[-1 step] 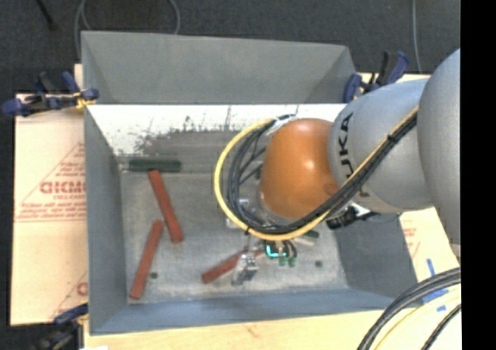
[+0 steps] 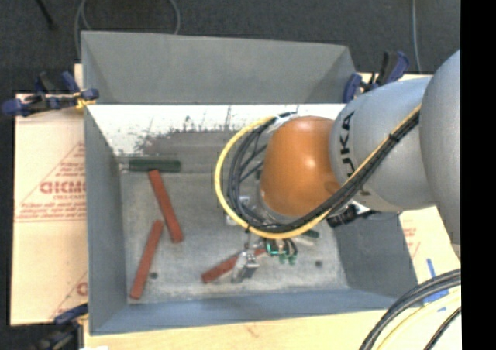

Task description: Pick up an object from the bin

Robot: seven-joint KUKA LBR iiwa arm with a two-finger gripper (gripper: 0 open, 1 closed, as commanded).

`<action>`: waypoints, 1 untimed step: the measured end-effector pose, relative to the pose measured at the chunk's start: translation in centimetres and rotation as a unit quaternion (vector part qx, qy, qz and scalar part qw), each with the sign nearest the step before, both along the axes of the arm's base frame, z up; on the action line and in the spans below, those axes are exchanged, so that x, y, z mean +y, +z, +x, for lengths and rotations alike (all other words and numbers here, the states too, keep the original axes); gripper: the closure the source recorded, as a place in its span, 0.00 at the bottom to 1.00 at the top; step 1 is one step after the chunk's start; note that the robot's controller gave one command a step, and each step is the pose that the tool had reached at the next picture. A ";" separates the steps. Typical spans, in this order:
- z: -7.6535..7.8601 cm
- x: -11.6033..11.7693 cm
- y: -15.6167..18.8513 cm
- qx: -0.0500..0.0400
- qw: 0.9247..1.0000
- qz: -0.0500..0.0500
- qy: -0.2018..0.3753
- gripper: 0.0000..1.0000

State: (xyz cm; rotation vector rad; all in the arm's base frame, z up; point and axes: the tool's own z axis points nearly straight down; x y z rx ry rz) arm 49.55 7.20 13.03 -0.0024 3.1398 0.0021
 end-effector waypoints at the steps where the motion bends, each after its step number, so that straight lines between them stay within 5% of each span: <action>1: 0.7 -0.3 -5.2 -0.001 0.995 0.000 0.096 1.00</action>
Offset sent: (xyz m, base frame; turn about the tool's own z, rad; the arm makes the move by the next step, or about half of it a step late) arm 0.0000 0.0000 0.0000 0.0000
